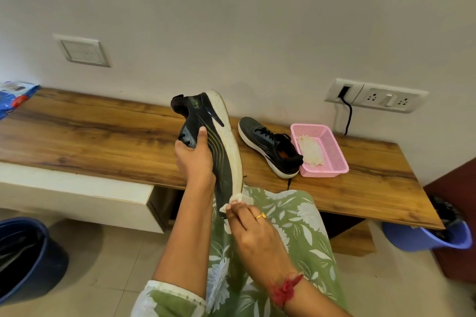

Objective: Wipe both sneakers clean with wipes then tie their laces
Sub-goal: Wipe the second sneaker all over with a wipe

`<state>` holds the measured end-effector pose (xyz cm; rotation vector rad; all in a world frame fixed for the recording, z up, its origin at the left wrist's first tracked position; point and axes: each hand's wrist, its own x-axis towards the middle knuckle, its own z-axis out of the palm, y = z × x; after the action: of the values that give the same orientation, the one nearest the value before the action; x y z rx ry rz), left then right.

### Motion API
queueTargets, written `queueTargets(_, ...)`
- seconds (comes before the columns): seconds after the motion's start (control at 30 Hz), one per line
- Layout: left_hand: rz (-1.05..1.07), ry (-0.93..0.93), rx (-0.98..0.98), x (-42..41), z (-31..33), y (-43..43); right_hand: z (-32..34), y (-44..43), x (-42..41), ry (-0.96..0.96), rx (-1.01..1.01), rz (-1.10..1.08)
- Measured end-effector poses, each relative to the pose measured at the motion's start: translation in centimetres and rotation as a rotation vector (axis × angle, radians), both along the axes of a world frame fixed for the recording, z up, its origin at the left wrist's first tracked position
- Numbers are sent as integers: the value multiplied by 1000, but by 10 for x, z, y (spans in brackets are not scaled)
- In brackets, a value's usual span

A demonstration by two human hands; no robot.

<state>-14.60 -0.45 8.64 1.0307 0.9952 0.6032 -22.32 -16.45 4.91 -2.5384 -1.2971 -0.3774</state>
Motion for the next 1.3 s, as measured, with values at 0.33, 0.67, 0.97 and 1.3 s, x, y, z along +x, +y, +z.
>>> queueTargets(0.33, -6, -21, 151, -4, 2, -4, 126, 45, 114, 156, 552, -81)
queueTargets(0.67, -92, -35, 282, -4, 5, -17, 116, 79, 178, 147, 139, -120)
queueTargets(0.97, -38, -56, 110, 0, 5, -12, 76, 44, 100, 26, 57, -65)
queueTargets(1.3, 26, -109, -62, 9, 7, -3, 29, 6, 23, -178, 109, -33)
